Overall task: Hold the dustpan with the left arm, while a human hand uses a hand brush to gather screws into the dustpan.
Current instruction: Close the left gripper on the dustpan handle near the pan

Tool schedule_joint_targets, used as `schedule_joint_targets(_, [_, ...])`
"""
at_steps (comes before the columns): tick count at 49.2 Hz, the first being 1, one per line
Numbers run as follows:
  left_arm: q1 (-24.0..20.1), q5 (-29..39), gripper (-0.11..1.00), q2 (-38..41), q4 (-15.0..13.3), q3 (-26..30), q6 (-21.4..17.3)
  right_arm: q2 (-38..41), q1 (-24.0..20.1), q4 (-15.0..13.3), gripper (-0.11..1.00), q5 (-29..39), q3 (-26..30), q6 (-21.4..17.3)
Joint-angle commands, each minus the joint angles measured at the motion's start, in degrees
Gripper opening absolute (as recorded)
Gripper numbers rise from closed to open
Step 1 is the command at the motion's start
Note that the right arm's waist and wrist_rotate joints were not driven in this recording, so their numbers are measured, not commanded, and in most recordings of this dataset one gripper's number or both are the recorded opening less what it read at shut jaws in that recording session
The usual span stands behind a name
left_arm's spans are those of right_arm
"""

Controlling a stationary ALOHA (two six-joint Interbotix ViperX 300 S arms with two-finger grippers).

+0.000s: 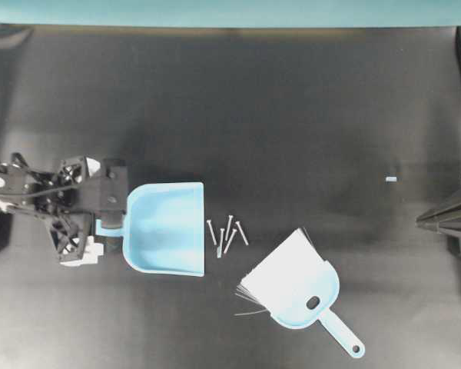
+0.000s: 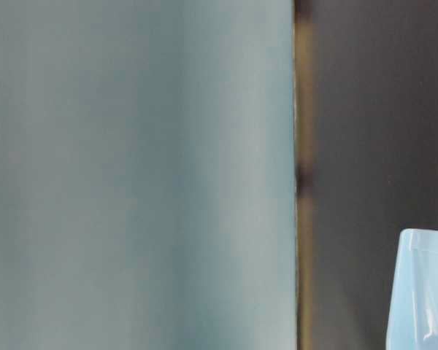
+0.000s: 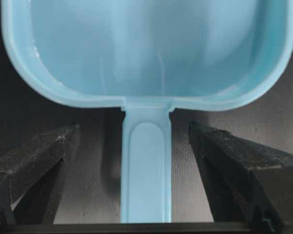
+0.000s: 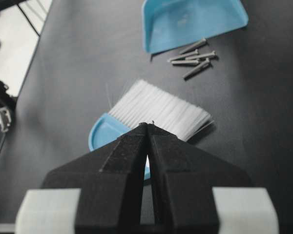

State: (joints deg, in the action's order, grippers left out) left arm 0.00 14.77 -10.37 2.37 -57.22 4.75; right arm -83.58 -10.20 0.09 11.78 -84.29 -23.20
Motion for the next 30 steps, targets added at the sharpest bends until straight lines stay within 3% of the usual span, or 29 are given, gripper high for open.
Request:
schedule_joint_targets(1, [-0.09,-1.85,0.87,0.44,0.09,0.35,-0.18,0.26,0.0,0.0,0.0,-0.62,0.26,0.0])
schedule_joint_targets(30, [-0.09,-5.8,0.87,3.16,0.09,-0.35,0.26,0.26,0.0,0.0,0.0,-0.53,0.18,0.0])
